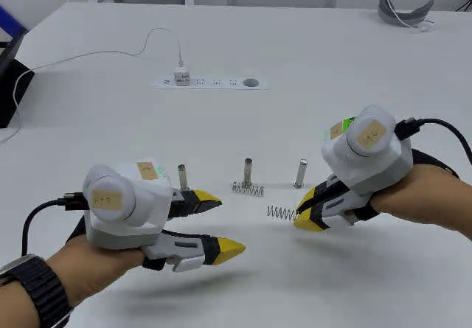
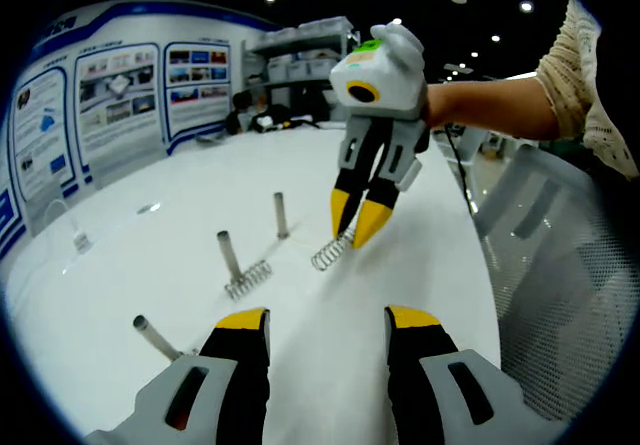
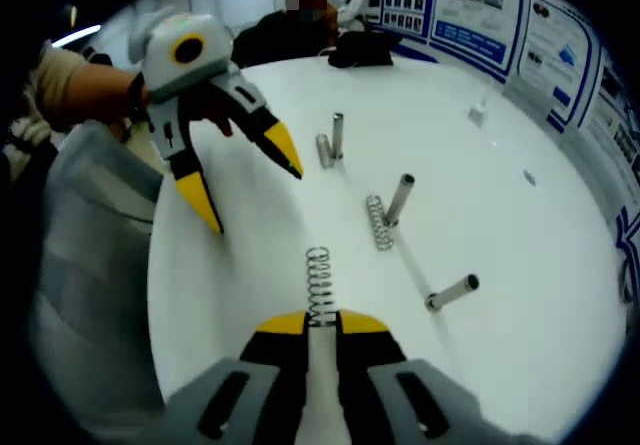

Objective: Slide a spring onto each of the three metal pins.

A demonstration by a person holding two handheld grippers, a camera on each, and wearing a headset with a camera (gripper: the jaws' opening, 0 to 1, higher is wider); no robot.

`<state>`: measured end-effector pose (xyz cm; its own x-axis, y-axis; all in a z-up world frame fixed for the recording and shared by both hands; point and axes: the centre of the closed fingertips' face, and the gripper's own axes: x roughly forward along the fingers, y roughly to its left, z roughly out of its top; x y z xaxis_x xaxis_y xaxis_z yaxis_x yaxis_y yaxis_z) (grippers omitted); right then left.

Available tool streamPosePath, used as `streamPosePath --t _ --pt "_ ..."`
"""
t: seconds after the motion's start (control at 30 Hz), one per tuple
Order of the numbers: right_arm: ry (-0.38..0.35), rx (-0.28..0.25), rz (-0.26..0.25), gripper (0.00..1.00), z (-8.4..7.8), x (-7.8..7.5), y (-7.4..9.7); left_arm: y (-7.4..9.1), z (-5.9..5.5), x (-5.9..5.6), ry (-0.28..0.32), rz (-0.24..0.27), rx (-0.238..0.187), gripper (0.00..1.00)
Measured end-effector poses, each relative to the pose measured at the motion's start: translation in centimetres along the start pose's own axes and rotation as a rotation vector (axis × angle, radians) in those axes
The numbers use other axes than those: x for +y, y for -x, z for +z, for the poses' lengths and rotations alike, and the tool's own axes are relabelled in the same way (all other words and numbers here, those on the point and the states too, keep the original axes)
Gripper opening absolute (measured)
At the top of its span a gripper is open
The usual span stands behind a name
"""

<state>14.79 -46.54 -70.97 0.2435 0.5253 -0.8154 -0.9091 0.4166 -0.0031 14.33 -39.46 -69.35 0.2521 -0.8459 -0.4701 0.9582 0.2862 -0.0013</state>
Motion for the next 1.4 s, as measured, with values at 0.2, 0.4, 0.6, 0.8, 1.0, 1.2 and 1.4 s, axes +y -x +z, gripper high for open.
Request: streamPosePath --t 0.2,0.4,0.6,0.8,1.0,1.2,1.4 --pt "0.045 0.002 0.027 0.11 0.8 0.9 0.2 -0.7 0.4 -0.5 -0.012 -0.015 0.005 0.45" --pt "0.094 0.011 0.06 0.12 1.5 2.0 0.1 -1.1 0.7 -1.2 -0.037 -0.034 0.01 0.41" --pt "0.137 0.023 0.084 0.12 2.0 2.8 0.1 -1.5 0.8 -1.7 -0.057 -0.048 0.012 0.36" --pt "0.175 0.048 0.11 0.12 2.0 3.5 0.0 -1.8 1.0 -2.2 -0.082 -0.063 0.014 0.29" --pt "0.206 0.067 0.128 0.12 2.1 4.1 0.0 -1.9 0.9 -2.6 -0.112 -0.074 0.02 0.23" --pt "0.215 0.077 0.13 0.12 2.1 4.3 0.1 -2.1 0.9 -2.9 -0.14 -0.088 0.022 0.15" --pt "0.23 0.084 0.128 0.12 2.5 4.6 0.5 -2.2 0.7 -3.1 -0.161 -0.091 0.03 0.12"
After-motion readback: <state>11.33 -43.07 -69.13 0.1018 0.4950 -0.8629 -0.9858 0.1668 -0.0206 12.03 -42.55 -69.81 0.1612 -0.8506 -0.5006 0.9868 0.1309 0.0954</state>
